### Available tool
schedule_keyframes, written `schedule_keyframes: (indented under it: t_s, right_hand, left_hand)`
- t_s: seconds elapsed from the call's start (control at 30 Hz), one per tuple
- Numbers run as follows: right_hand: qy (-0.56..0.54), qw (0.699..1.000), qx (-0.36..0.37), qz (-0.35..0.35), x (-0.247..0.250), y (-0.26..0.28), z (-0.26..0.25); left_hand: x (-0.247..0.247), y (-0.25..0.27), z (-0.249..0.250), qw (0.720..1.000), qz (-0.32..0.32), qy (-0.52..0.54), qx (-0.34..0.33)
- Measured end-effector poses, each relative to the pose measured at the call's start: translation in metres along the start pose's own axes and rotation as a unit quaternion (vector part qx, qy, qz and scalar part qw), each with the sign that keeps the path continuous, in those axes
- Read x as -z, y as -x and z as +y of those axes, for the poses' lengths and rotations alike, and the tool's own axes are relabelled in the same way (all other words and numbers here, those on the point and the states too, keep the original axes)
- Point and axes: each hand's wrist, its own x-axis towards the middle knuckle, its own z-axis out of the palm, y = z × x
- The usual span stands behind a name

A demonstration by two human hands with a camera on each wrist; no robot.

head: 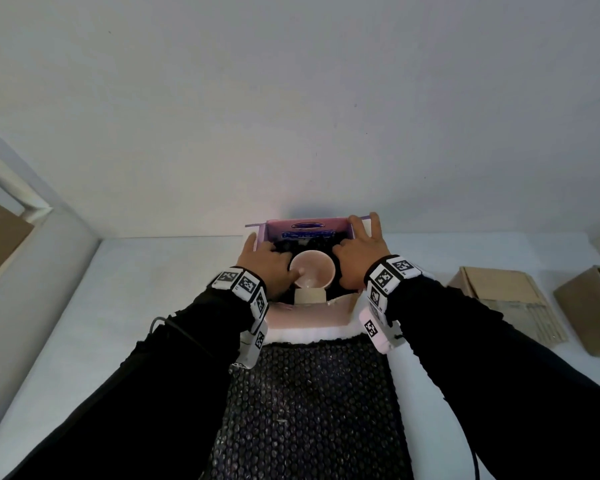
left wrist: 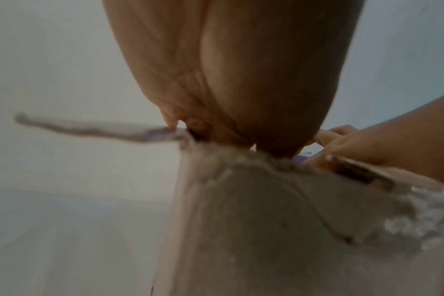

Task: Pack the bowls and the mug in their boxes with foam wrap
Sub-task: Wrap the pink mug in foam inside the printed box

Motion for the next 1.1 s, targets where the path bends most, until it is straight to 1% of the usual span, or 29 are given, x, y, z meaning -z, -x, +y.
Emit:
schedule_keyframes:
  t_s: [0.07,0.13,0.17,0.23,0.27,0.33,0.4,0.47,0.5,0.57,0.63,0.7,0.77,0.83,0.9,0.93,1.0,1.03,1.1]
  right_hand:
    - [-0.006,1.0,-0.002,0.008,0.0,0.002,0.0]
    - [-0.014,0.999,-0.013,0.034,0.002,0.005,0.0]
    - [-0.018,0.998,-0.019,0.051,0.002,0.006,0.0]
    - [-0.02,0.997,-0.015,0.075,0.002,0.008,-0.001]
    - [-0.016,0.997,-0.007,0.074,0.002,0.008,-0.002]
    - [-0.01,0.999,-0.002,0.048,0.003,0.01,-0.005]
    - [-0.006,0.999,0.004,0.049,0.004,0.009,-0.006]
    - [0.006,0.997,0.012,0.071,0.002,0.008,-0.004]
    - [0.009,0.997,0.013,0.075,0.001,0.008,-0.003]
    - [0.011,0.998,0.015,0.056,0.0,0.007,-0.002]
    - [0.003,1.0,0.017,0.022,0.0,0.007,-0.001]
    - [0.0,1.0,0.023,0.021,0.003,0.008,0.0]
    - [0.009,0.998,0.024,0.049,0.006,0.009,-0.001]
    - [0.014,0.997,0.017,0.072,0.006,0.009,-0.005]
    - [0.009,0.998,0.011,0.056,0.004,0.011,-0.009]
    - [0.004,0.999,0.008,0.043,0.001,0.011,-0.011]
    - [-0.009,0.999,0.005,0.03,0.002,0.014,-0.011]
    - [-0.02,0.999,0.004,0.037,0.004,0.017,-0.01]
    - [-0.052,0.997,0.006,0.065,0.01,0.027,-0.009]
  left_hand:
    - [-0.004,0.002,0.002,0.999,-0.034,-0.005,-0.002]
    - [0.0,0.004,0.005,0.999,-0.034,-0.008,-0.001]
    - [0.003,0.005,0.006,1.0,-0.021,-0.006,0.003]
    - [0.006,0.009,0.007,1.0,0.027,-0.003,0.007]
    - [0.006,0.011,0.007,0.999,0.049,-0.006,0.008]
    - [0.003,0.017,0.008,0.996,0.09,-0.011,0.002]
    - [0.001,0.022,0.012,0.992,0.122,0.008,-0.034]
    - [-0.001,0.028,0.017,0.987,0.109,0.068,-0.094]
    - [-0.003,0.031,0.02,0.984,0.093,0.102,-0.111]
    - [-0.01,0.039,0.021,0.982,0.075,0.136,-0.11]
    - [-0.016,0.044,0.021,0.981,0.081,0.141,-0.108]
    - [-0.017,0.046,0.021,0.979,0.075,0.149,-0.114]
    - [-0.014,0.044,0.025,0.985,0.05,0.12,-0.118]
    - [-0.014,0.041,0.03,0.992,0.039,0.038,-0.115]
    - [-0.017,0.039,0.037,0.994,0.026,-0.021,-0.109]
    - [-0.02,0.04,0.039,0.994,0.017,-0.028,-0.1]
    - [-0.024,0.041,0.04,0.997,0.016,-0.008,-0.073]
    - [-0.024,0.042,0.041,0.998,0.025,0.004,-0.065]
    - [-0.025,0.046,0.042,0.997,0.052,-0.006,-0.061]
